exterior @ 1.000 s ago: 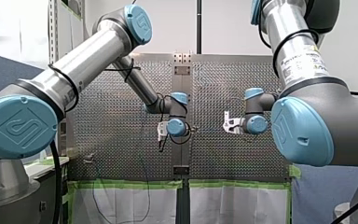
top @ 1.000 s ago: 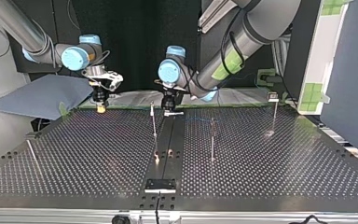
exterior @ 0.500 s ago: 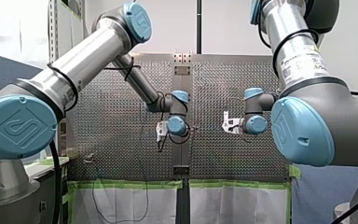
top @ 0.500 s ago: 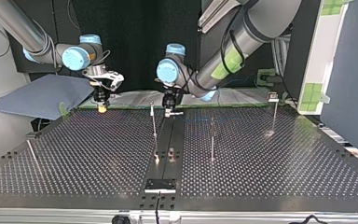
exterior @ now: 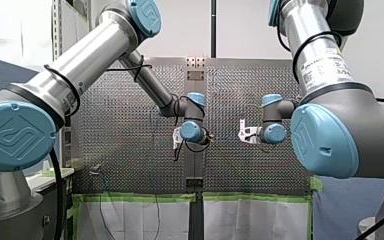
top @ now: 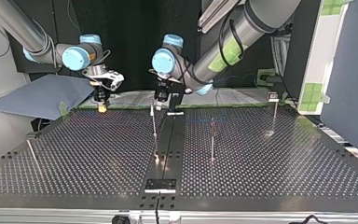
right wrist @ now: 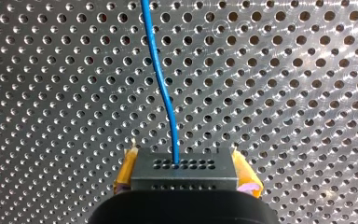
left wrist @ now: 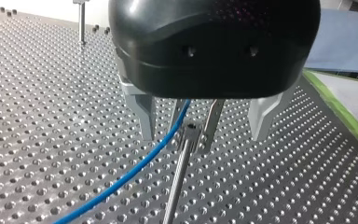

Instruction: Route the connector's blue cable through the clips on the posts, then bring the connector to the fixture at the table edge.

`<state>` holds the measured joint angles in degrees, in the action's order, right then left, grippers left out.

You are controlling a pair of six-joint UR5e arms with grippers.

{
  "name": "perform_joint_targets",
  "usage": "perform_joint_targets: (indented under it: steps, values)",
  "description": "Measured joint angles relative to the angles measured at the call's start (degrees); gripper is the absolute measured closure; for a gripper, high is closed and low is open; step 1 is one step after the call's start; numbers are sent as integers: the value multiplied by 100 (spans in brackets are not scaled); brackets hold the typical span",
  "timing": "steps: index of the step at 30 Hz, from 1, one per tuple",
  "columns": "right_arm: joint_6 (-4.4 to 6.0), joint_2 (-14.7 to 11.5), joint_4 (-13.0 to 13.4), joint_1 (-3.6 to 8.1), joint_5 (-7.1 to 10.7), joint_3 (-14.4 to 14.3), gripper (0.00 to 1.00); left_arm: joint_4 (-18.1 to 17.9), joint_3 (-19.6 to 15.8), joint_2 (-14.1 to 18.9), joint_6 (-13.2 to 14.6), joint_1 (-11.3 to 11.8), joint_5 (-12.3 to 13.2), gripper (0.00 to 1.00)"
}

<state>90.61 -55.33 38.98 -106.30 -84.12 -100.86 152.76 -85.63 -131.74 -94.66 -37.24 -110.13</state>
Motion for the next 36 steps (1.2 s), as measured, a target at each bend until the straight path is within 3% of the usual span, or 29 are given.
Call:
perform_joint_targets:
  steps: [14,36]
  values:
    - [13,0,-3,0,27,0,100,-2,-248,204,16,-157,106,2]
    - [42,2,-3,-1,78,0,100,41,-259,215,20,-345,-22,2]
